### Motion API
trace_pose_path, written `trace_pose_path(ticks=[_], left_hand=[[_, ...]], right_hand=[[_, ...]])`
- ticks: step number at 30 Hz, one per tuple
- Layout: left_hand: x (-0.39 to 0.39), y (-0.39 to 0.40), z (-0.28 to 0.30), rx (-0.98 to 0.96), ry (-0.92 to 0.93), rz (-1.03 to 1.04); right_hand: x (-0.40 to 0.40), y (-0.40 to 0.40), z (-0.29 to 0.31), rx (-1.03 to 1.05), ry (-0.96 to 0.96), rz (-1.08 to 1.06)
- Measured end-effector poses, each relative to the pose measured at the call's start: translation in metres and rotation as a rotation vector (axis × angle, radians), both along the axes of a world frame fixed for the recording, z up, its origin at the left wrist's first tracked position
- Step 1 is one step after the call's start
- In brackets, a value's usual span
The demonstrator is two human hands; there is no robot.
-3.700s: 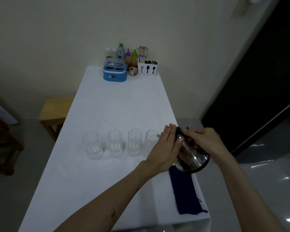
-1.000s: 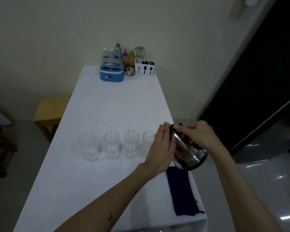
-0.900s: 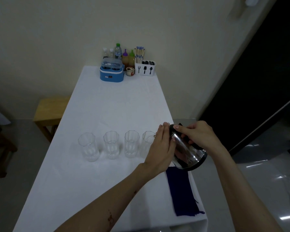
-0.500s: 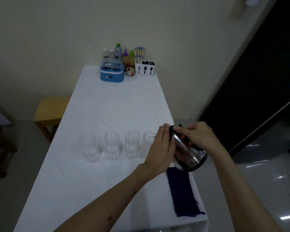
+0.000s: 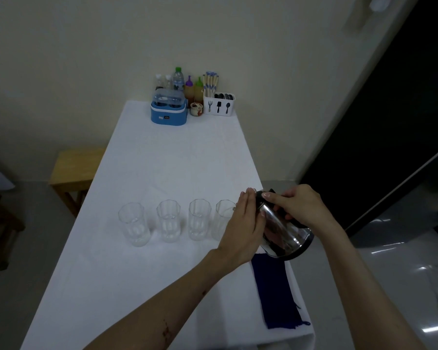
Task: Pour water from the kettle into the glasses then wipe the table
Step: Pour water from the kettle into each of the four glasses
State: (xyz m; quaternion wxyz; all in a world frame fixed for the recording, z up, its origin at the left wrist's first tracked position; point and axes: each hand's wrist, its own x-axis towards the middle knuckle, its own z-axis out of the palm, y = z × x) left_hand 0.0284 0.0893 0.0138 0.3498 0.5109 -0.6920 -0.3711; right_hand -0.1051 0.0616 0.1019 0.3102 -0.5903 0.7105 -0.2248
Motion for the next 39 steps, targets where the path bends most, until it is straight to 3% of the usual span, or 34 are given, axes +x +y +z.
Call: trace_pose_path(ticks=[39], left_hand=[[0.0042, -0.0028, 0.0027, -0.028, -0.004, -0.015]], right_hand=[[0.0022, -0.0044, 0.0031, 0.002, 0.010, 0.000]])
